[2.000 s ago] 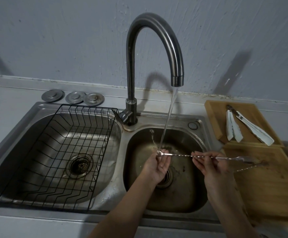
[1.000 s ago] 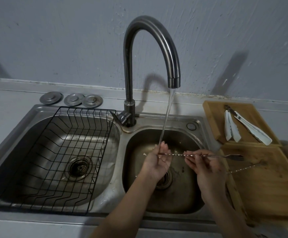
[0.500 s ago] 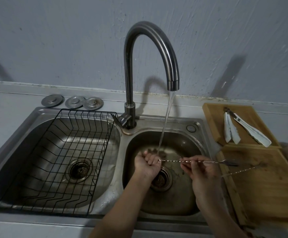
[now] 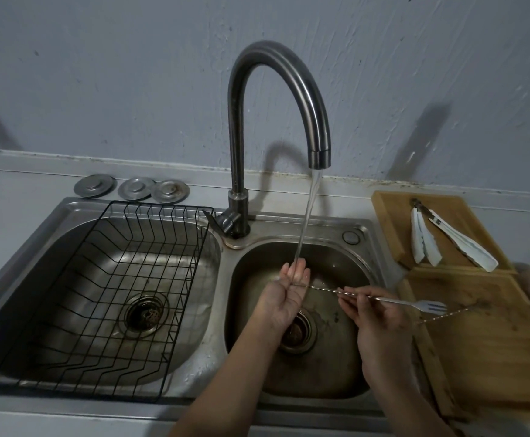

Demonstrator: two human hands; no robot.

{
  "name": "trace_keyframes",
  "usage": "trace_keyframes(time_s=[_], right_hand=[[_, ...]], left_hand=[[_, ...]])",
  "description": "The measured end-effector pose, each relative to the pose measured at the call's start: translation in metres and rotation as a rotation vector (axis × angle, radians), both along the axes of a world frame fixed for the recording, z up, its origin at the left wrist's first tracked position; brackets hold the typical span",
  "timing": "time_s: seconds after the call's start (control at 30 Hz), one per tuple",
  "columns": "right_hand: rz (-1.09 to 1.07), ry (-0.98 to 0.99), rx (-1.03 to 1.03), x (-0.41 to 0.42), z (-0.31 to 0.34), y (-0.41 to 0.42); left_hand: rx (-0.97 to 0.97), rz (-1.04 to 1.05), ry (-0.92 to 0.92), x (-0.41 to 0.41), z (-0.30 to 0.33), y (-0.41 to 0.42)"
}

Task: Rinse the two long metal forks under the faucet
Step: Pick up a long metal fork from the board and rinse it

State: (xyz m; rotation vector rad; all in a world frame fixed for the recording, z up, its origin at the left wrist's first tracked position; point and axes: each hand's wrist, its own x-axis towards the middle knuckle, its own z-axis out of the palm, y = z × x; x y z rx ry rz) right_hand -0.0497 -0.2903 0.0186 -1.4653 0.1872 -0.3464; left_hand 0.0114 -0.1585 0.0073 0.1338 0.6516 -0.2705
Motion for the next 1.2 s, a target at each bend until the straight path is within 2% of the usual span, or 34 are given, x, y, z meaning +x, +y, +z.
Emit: trace_keyframes(time_s=[0.23, 0.3, 0.33, 0.4, 0.43, 0.47, 0.57, 0.67, 0.8, 0.93, 1.07, 1.2], right_hand=[[0.051, -0.098, -0.122, 0.001, 0.010, -0.009], [0.077, -0.090, -0.229, 0.006, 0.012, -0.013], [0.096, -0.080, -0.324, 0.011, 0.012, -0.013], [0.144, -0.064, -0.553, 0.024, 0.010, -0.006], [0.167, -0.076, -0.635, 0.031, 0.009, 0.001], [0.191, -0.099, -0.676, 0.037, 0.010, 0.008], [0.270, -0.098, -0.636, 0.050, 0.014, 0.038], [0.311, -0.072, -0.502, 0.059, 0.020, 0.059], [0.326, -0.092, -0.391, 0.059, 0.029, 0.067], [0.276, -0.128, -0.470, 0.058, 0.027, 0.057], [0.282, -0.125, -0.544, 0.052, 0.021, 0.043], [0.453, -0.040, -0.588, 0.043, 0.018, 0.042]], left_hand=[[0.129, -0.234, 0.033, -0.004, -0.010, 0.002], [0.239, -0.307, 0.040, -0.007, -0.017, 0.000], [0.411, -0.360, 0.015, -0.009, -0.025, -0.001], [0.929, -0.459, -0.106, -0.017, -0.040, -0.003], [1.147, -0.471, -0.227, -0.023, -0.042, -0.002], [1.251, -0.455, -0.366, -0.028, -0.042, -0.002], [1.304, -0.417, -0.608, -0.031, -0.039, 0.005], [1.327, -0.360, -0.716, -0.028, -0.030, 0.019], [1.239, -0.339, -0.702, -0.026, -0.016, 0.032], [1.176, -0.341, -0.723, -0.028, -0.007, 0.028], [1.306, -0.478, -0.805, -0.027, -0.006, 0.031], [1.447, -0.602, -0.797, -0.028, -0.011, 0.038]])
